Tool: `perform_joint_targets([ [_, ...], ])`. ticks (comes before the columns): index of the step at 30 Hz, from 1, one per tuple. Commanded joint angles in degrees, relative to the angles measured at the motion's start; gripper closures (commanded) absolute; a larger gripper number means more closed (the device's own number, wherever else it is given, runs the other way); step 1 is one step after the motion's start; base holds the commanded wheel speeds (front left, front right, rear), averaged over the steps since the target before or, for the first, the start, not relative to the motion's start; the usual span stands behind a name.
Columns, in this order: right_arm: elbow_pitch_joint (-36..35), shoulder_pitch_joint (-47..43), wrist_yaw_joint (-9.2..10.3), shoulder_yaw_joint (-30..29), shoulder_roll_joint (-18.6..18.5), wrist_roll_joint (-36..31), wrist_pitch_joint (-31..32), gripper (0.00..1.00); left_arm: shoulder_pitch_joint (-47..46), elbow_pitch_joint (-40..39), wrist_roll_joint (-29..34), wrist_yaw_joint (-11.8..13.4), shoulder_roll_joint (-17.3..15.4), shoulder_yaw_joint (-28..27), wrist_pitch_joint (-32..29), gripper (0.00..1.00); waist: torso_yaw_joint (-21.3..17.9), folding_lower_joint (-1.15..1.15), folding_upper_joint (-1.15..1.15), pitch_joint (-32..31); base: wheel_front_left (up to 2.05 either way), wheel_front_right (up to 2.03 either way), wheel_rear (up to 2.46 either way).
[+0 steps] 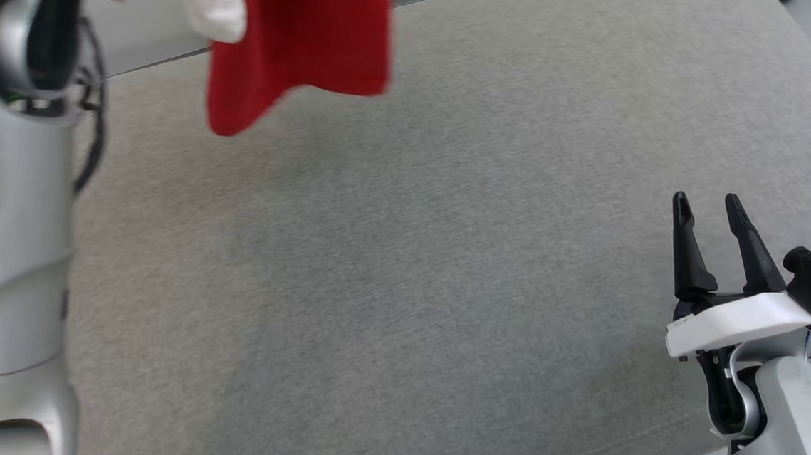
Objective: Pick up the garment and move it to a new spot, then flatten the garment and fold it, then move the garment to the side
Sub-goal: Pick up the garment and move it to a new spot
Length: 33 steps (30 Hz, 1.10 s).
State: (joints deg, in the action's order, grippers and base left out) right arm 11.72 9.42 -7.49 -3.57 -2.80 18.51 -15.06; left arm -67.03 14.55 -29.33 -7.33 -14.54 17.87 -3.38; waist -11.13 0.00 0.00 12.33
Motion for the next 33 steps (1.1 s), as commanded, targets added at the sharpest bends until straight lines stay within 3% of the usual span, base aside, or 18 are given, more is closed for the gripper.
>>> perform_joint_targets([
  [1, 0.1, 0.4, 0.00, 0.4, -0.2, 0.7, -0.2, 0.00, -0.1, -0.1, -0.4, 0.4, 0.9, 0.6, 0.5, 1.00, -4.0, 0.00, 0.00, 0.9, 0.00, 0.00, 0.00],
  [8, -0.5, -0.6, 0.00, 0.1, -0.1, 1.1, -0.2, 0.00, 7.6, 1.1, -1.7, 1.2, 5.9, 3.7, 2.8, 1.00, -7.1, 0.00, 0.00, 1.7, 0.00, 0.00, 0.00],
  [23, -0.5, 0.0, 0.00, 0.7, -0.2, -0.4, -0.2, 0.00, 32.8, 12.2, -3.0, 2.2, 7.7, 8.6, 9.8, 1.00, -4.9, 0.00, 0.00, 1.8, 0.00, 0.00, 0.00],
  [24, -0.5, -0.1, 0.00, 0.8, -0.1, -0.7, -0.2, 0.00, 34.2, 12.9, -2.9, 2.1, 7.8, 9.1, 10.3, 0.89, -4.4, 0.00, 0.00, 1.6, 0.00, 0.00, 0.00],
  [25, -0.4, -0.1, 0.00, 1.0, -0.1, -0.8, -0.2, 0.00, 35.0, 13.5, -2.8, 2.0, 7.9, 9.5, 10.7, 0.65, -4.0, 0.00, 0.00, 1.5, 0.00, 0.00, 0.00],
  [26, -0.5, -0.2, 0.01, 1.1, -0.1, -1.1, -0.2, 0.00, 35.8, 14.2, -2.3, 1.9, 7.9, 10.1, 11.2, 0.22, -3.5, 0.00, 0.00, 1.3, 0.00, 0.00, 0.00],
  [27, -0.6, -0.3, 0.00, 1.2, -0.2, -1.2, -0.2, 0.00, 36.1, 14.5, -2.1, 1.9, 7.9, 10.4, 11.6, 0.00, -3.1, 0.00, 0.00, 1.0, 0.00, 0.00, 0.00],
  [33, -0.7, -1.6, 0.01, 1.9, -0.2, -2.6, -0.2, 0.00, 36.2, 14.6, -0.6, 2.3, 7.1, 10.3, 15.9, 0.00, 0.4, 0.00, 0.00, -1.7, 0.00, 0.00, 0.00],
])
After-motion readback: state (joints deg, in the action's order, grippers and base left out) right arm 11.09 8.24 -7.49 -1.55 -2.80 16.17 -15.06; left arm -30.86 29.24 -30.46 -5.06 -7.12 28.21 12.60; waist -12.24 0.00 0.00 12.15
